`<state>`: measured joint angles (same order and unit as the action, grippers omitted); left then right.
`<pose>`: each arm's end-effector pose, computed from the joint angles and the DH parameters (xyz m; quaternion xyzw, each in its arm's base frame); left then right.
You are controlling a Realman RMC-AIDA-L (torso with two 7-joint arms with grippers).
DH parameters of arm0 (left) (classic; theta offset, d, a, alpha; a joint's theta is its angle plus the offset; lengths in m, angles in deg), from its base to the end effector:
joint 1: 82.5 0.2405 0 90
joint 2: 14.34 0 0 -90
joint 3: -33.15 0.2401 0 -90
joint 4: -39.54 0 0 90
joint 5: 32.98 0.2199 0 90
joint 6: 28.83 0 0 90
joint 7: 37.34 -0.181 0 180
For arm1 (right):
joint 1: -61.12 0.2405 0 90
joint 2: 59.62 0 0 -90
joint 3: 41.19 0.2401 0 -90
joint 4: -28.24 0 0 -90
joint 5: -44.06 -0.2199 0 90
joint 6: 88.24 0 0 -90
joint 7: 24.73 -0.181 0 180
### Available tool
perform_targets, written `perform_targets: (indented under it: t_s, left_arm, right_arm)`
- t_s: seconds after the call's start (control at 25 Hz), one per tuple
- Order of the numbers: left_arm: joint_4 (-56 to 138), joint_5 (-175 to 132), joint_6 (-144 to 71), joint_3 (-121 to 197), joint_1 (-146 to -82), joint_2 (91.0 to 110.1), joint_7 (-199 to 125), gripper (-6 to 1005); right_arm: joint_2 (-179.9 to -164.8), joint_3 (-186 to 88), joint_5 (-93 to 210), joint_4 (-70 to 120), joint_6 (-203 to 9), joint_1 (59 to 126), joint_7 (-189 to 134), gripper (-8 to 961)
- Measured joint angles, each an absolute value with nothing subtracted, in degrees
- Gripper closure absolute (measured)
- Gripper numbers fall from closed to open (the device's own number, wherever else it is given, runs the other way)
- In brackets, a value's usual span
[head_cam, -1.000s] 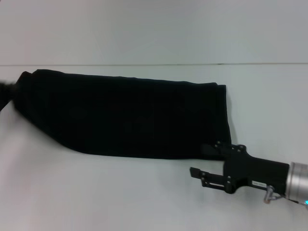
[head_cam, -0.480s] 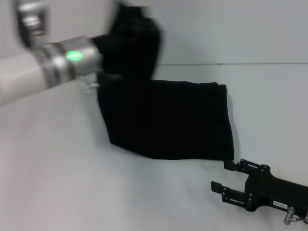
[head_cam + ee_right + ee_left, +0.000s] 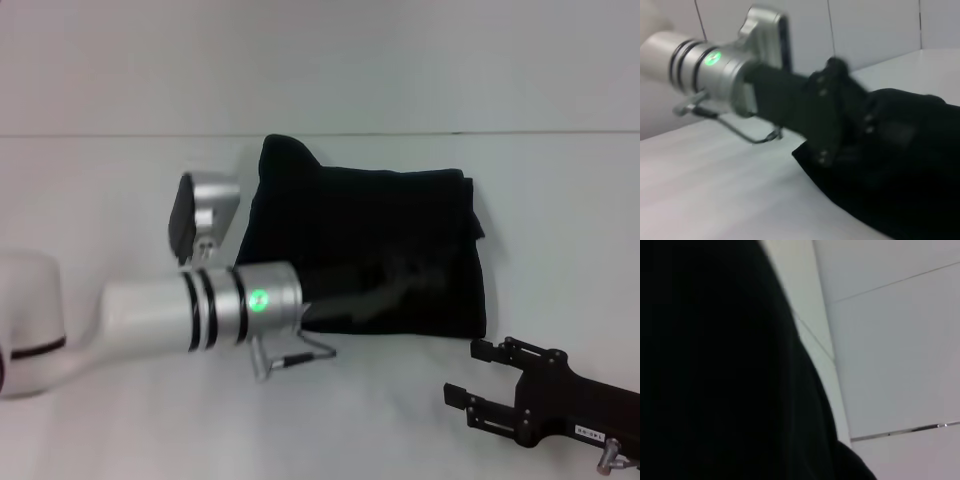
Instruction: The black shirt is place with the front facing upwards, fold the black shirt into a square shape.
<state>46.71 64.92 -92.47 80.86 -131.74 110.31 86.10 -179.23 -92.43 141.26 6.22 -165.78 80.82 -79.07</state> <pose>-0.1597 0.3682 -0.1562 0.6991 0.6553 0.2851 0.0243 0.3014 0.2879 -0.0781 -0.9226 0.2162 0.2416 0.2089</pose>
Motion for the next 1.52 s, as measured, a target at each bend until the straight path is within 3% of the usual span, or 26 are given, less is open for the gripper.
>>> perform_targets:
  t_s: [0.36, 0.56, 0.84, 1.04, 1.2, 1.52]
  left_arm:
    - [46.6, 64.8, -94.1, 80.6, -129.7, 110.34, 83.5, 937]
    - [47.5, 64.8, -94.6, 80.6, -129.8, 110.37, 83.2, 933]
    - [48.9, 64.7, -93.9, 81.0, -129.3, 110.38, 81.3, 928]
    - [49.4, 64.8, -94.3, 81.0, -129.2, 110.37, 79.8, 924]
    - [49.7, 64.8, -94.7, 81.1, -129.2, 110.37, 78.8, 921]
    - [50.5, 65.1, -97.8, 81.1, -129.2, 110.19, 77.1, 915]
  right_arm:
    - [-179.39, -88.8, 140.8, 6.3, -165.7, 81.4, -80.2, 254]
    - [-178.98, -81.7, 139.5, 6.1, -167.1, 82.9, -96.3, 257]
    - [-174.40, -80.6, 141.9, 6.9, -160.5, 90.3, -135.4, 261]
    - [-172.76, -80.8, 148.1, 7.0, -156.7, 95.6, -151.4, 264]
    - [-173.21, -81.5, 151.9, 7.8, -154.8, 98.9, -155.3, 266]
    - [-175.82, -81.6, 154.2, 9.9, -150.8, 100.8, -157.0, 271]
